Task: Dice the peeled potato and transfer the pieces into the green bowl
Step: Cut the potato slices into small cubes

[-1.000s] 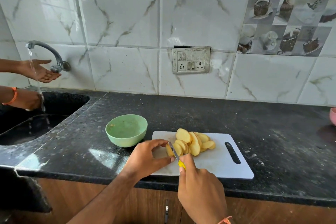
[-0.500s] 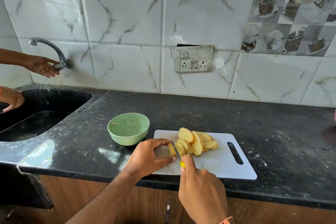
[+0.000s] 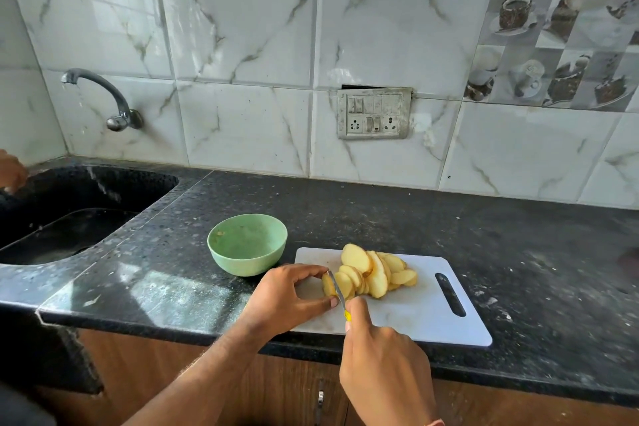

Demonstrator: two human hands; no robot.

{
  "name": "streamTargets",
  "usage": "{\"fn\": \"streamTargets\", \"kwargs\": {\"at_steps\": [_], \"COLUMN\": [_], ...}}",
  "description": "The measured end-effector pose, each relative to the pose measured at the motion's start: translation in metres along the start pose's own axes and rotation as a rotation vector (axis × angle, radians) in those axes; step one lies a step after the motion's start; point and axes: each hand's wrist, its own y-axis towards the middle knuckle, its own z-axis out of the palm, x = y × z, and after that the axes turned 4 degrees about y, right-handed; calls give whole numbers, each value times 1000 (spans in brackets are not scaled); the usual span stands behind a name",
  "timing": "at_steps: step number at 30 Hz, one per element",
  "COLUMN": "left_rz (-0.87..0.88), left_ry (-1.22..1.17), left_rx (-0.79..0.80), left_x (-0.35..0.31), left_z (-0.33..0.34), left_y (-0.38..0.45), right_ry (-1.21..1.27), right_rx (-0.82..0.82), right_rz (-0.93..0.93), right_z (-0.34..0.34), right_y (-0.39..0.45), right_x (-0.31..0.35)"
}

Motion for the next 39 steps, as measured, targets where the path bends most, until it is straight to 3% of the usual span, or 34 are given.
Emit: {"fn": "streamTargets", "kwargs": {"at_steps": [19,39], "left_rz": [-43,-27], "left_ry": [2,-6], "left_rx": [-1,25], "left_x": [-1,-2], "left_z": [1,0], "left_y": [1,0], "right_ry": [-54,-65], "right_rx": [67,20], "right_rz": [42,2], "right_z": [5,6], "right_y": [2,1], "right_x": [7,-2]}}
